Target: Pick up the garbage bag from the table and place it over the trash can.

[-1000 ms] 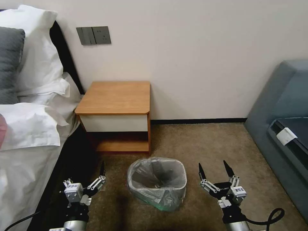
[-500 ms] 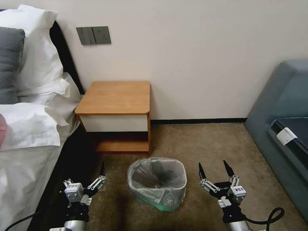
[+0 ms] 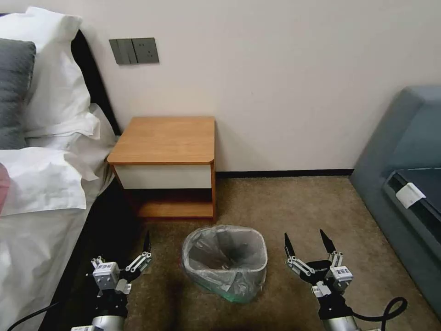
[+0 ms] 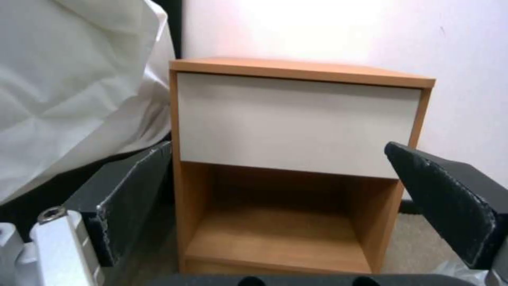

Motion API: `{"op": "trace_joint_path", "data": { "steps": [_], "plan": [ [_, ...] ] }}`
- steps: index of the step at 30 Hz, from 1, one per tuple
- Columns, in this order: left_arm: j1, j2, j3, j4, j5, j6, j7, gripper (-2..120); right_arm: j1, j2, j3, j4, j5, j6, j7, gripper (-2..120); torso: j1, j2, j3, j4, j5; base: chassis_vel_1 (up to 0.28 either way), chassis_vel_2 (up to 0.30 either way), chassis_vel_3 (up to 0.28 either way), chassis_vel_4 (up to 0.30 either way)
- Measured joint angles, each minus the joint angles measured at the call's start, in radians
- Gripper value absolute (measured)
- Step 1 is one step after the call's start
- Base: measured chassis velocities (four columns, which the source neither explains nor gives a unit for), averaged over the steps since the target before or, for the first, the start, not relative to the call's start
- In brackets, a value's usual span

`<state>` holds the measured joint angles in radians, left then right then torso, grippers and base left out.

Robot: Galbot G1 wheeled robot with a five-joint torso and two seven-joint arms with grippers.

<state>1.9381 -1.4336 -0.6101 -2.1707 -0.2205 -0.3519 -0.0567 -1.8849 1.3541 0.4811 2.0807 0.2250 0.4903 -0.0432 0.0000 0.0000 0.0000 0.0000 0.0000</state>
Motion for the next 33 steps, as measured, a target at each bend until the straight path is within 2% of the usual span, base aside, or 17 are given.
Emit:
{"op": "trace_joint_path", "data": {
  "steps": [33],
  "plan": [
    [0.0,0.0,0.0,0.0,0.0,0.0,0.0,100,0.0,0.0,0.0,0.0,0.0,0.0,0.0,100,0.0,0.0,0.0,0.0,0.0,0.0,0.0,0.0,0.0]
  ]
}}
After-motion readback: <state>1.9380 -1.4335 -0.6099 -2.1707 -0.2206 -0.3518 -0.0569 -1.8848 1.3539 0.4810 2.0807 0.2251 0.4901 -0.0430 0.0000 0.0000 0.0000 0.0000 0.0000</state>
